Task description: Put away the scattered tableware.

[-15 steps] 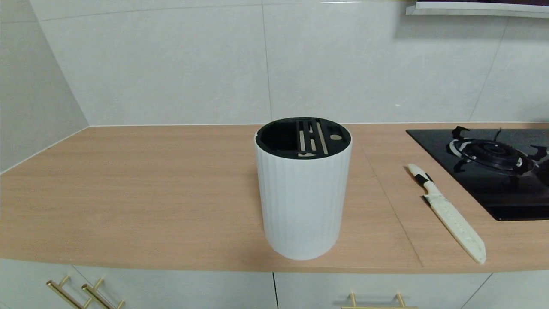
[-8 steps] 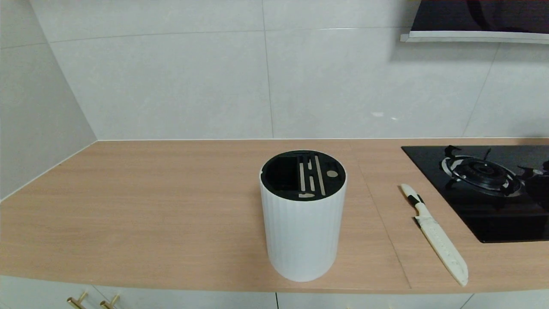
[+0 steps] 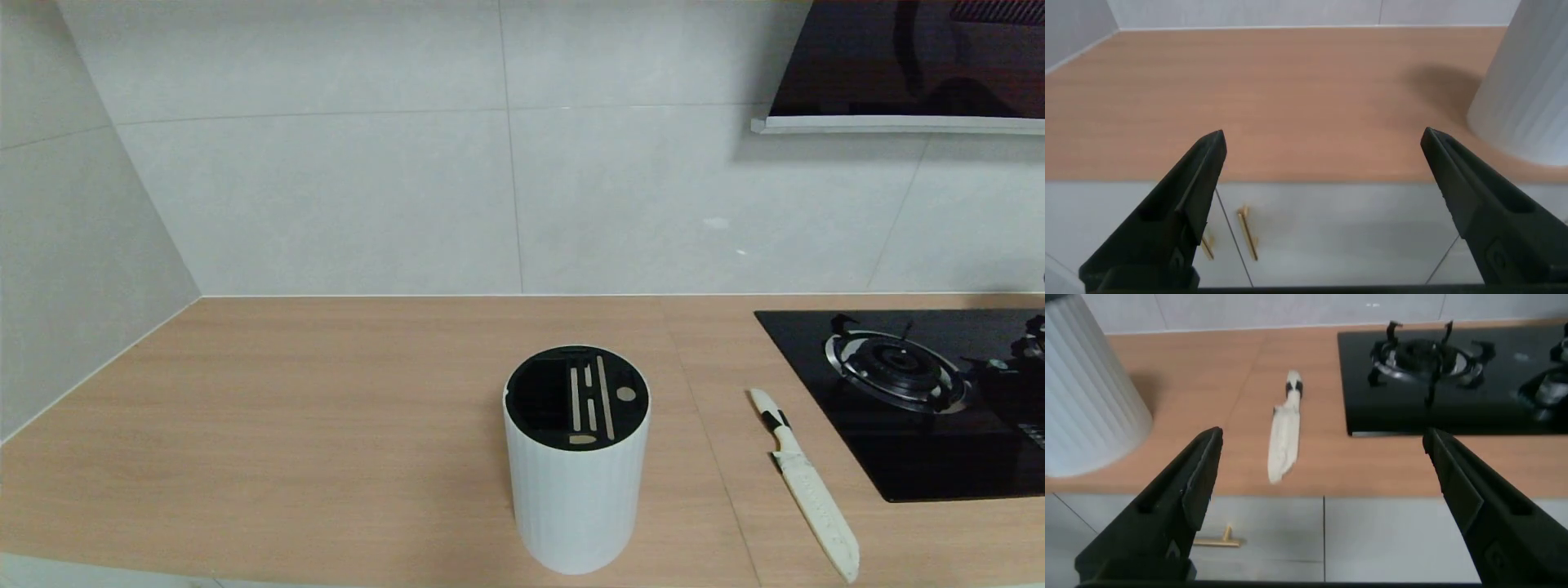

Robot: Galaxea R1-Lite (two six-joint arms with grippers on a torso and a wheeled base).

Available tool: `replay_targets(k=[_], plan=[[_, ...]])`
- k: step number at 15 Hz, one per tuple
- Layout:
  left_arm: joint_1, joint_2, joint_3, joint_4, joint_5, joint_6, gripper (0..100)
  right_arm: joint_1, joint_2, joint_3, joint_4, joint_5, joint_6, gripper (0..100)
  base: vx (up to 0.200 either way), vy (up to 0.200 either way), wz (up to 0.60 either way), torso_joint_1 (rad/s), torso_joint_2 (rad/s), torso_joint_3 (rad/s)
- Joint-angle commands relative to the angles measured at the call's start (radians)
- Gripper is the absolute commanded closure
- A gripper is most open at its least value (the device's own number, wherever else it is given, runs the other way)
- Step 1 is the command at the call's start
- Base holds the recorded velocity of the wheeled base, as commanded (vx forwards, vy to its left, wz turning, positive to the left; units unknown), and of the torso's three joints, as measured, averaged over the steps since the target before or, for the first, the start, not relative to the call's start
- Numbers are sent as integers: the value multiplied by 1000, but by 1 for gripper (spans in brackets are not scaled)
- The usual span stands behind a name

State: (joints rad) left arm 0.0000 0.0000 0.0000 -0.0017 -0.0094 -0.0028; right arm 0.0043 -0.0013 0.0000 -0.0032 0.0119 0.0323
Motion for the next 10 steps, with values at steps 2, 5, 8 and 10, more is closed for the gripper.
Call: replay_targets(k=[2, 5, 8, 10], plan=[[0, 2, 0, 0, 0, 0, 0, 0, 1, 0, 0, 0, 0, 0, 0, 0, 0, 254, -535, -276], [0, 2, 0, 0, 0, 0, 0, 0, 1, 0, -1, 0, 0, 0, 0, 0, 0, 107, -204, -111], [0, 0, 0, 0, 0, 0, 0, 0, 1, 0, 0, 0, 0, 0, 0, 0, 0, 0, 0, 0], [0, 2, 0, 0, 0, 0, 0, 0, 1, 0, 0, 0, 0, 0, 0, 0, 0, 0, 0, 0]])
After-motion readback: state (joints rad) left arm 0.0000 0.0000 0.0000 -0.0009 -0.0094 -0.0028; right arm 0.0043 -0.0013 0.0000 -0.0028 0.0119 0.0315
